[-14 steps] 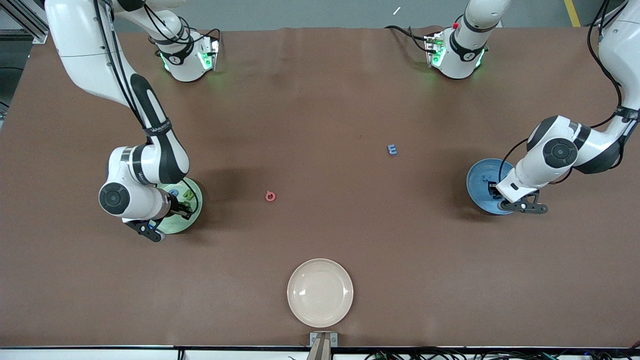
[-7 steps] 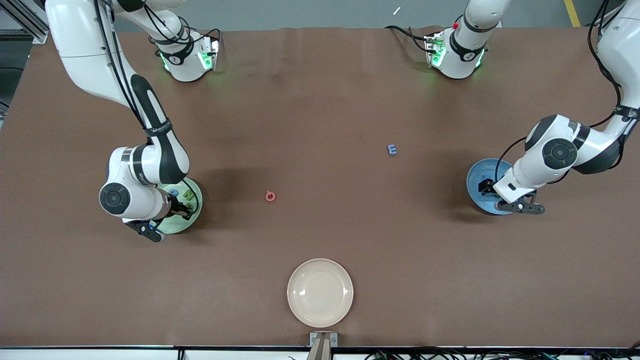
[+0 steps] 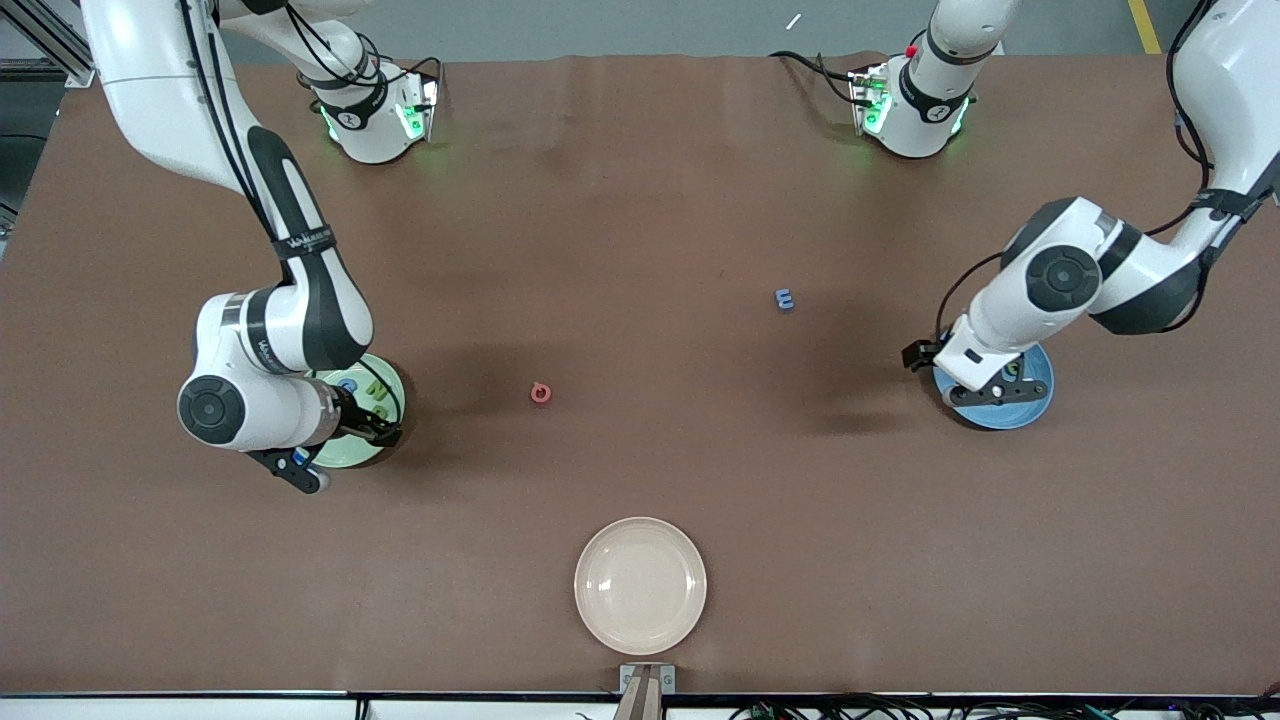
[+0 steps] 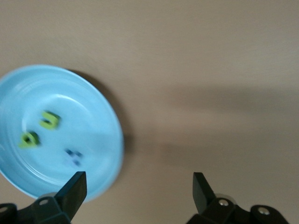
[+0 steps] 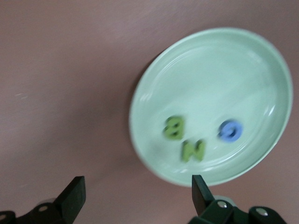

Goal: Sort upper and lower case letters into plates

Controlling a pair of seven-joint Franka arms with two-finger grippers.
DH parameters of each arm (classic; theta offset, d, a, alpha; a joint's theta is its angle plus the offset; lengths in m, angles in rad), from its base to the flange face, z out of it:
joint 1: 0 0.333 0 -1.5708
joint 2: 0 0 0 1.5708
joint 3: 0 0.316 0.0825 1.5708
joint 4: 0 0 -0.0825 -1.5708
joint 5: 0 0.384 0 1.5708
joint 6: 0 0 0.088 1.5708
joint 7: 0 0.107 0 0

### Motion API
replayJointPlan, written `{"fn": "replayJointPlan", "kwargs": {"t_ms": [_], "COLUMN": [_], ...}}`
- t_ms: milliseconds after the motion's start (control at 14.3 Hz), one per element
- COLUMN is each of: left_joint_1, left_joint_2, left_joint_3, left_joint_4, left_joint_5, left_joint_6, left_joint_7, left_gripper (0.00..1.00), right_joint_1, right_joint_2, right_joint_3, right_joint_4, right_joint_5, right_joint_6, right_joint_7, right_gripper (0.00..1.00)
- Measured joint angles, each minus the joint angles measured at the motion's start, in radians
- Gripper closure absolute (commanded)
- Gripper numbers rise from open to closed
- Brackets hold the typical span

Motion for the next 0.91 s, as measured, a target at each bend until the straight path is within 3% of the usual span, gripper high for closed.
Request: {"fn": "replayJointPlan", "kwargs": {"t_ms": [210,491,631,911], "left_joint_1": [-0.024,-0.057,-0.089,-0.251], "left_joint_2": [-0.001,-0.001,0.0,0.0], "left_joint_3": [-0.077,-0.077,-0.054,0.065], "left_joint_4": [-0.041,-0.13,-0.155,-0.158], "left_joint_5": [-0.002,-0.016,-0.02,-0.02], "left_joint_6": [0.0,0.124,0.166,0.239], "left_joint_7": [-0.222,-0.375,-0.437,-0.518], "left_gripper": [0.0,0.0,0.0,0.0], "right_joint_1": [0.07,0.199,0.245,0.301], "right_joint_2": [-0.005,0.005,0.012,0.03], "right_joint_3": [0.046,0.05,0.05,0.049], "right_joint_4": [0.006,-0.041,-0.098,-0.18], "right_joint_5": [0.003,0.005,0.005,0.005], "right_joint_6": [0.016,0.158,0.269,0.425], "right_joint_7": [0.151,0.225,0.233,0.238], "right_gripper": [0.0,0.0,0.0,0.04]}}
